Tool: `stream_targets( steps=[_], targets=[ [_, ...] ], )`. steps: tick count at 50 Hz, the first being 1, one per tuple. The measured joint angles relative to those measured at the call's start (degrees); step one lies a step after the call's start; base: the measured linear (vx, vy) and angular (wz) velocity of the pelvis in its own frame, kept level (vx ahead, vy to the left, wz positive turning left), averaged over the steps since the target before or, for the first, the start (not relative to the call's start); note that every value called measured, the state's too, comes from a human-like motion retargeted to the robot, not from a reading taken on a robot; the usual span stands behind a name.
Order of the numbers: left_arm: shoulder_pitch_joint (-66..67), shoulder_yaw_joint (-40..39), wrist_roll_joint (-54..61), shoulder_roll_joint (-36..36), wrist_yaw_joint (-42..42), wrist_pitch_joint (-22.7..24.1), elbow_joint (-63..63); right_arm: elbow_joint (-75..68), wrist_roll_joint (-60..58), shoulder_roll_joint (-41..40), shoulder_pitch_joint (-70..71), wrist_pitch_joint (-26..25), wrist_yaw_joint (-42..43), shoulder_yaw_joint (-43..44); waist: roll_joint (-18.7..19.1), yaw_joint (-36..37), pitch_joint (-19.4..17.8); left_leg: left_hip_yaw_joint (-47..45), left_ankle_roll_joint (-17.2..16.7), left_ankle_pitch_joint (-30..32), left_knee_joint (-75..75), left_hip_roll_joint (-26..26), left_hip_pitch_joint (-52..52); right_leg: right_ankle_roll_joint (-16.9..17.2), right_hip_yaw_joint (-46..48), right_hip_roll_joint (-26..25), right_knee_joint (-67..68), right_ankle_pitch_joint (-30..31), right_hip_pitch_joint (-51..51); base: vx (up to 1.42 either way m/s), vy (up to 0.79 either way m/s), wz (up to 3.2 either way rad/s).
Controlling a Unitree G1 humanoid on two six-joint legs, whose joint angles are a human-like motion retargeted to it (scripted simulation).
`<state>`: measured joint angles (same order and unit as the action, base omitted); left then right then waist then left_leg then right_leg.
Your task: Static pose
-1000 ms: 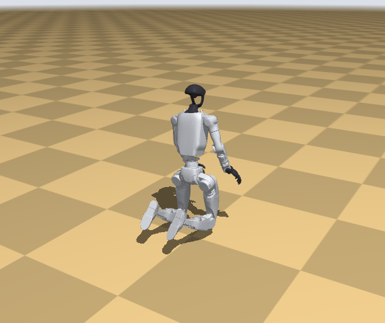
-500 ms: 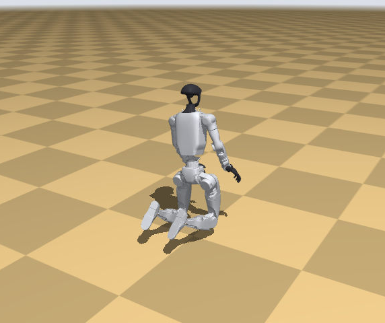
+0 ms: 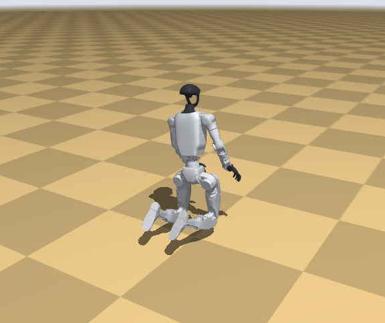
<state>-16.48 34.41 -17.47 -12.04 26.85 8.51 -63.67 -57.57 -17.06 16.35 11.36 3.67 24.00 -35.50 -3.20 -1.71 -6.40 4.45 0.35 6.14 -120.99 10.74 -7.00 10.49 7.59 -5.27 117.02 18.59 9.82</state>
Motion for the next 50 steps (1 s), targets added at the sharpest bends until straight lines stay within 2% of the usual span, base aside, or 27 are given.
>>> stream_targets(
  steps=[33, 43, 50],
  targets=[
    [1.78, -5.26, 6.58, 5.29, 1.73, -3.64, -1.18, -1.29, -6.04, 2.92, -0.12, -3.24, 5.2, -2.2, 3.98, 0.99, -0.65, 1.33, 1.32, 1.46, 1.23, -0.64, -0.51, 0.45, 0.25, 1.98, -0.7, 3.86, 0.77, 0.0, 0.0, 0.0],
    [2.29, -4.89, 4.94, 6.46, 5.42, -4.92, -2.66, 0.95, -8.68, 4.49, 0.92, -3.69, 9.86, -3.69, 7.17, 0.14, -1.41, 1.43, 1.54, 1.38, 1.2, 0.21, -1.46, -0.06, -0.08, 2.69, 1.83, 5.52, 4.58, 0.0, 0.0, 0.0],
    [8.26, -3.75, 1.64, 5.3, 8.62, -5.66, -3.93, 5.46, -10.7, 2.34, 1.93, -3.58, 14.03, -4.4, 10.64, -1.59, -2.08, 1.38, 1.79, 1.64, 2.94, 2.93, -1.99, -2.47, -2.0, 3.62, 4.22, 6.54, 10.02, 0.0, 0.0, -0.03]
  ],
)
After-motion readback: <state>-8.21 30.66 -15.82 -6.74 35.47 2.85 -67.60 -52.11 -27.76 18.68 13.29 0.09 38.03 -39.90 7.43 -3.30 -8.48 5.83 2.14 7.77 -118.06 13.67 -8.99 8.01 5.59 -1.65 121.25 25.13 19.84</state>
